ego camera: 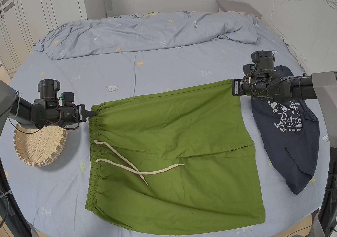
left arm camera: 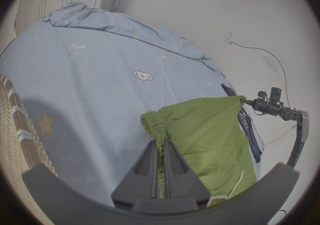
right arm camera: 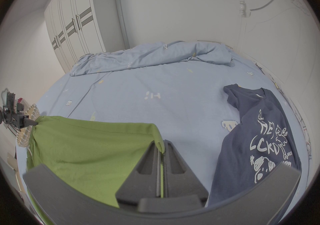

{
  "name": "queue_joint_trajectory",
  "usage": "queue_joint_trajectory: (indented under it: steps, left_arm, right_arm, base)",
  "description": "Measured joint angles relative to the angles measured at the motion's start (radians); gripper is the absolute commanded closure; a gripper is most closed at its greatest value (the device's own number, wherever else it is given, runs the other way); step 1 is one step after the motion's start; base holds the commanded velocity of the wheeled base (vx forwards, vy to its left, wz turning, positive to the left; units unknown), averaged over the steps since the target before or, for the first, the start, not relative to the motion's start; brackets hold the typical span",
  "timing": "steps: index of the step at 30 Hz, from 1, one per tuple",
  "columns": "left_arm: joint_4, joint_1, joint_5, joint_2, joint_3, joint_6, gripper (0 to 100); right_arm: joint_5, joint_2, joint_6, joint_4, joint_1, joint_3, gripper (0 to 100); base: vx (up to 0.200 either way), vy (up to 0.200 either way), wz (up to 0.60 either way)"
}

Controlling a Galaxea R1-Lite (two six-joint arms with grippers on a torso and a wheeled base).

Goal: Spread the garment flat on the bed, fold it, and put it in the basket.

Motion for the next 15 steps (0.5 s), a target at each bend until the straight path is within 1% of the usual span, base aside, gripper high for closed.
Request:
queue_joint_trajectory:
  steps: [3,4,9,15]
  left_arm:
    - [0.0,-0.003,0.011,0.006,-0.006,-0.001,100]
    - [0.001,-0.004,0.015,0.008,-0.008,0.0,0]
    - [0.0,-0.014,0.031,0.019,-0.013,0.012,0]
    - [-0.038,-0.036,0.09,0.025,-0.012,0.025,0]
  right_arm:
    - [-0.001,0.006,0.0,0.0,0.001,0.0,100]
    - [0.0,0.008,0.0,0.0,0.001,0.0,0]
    - [0.0,0.02,0.001,-0.002,0.003,-0.001,0]
    - [0.0,0.027,0.001,-0.003,0.011,-0.001,0]
  base:
    - [0.0,0.0,0.0]
    - [0.0,0.0,0.0]
    - [0.0,0.0,0.0]
    - [0.0,0.0,0.0]
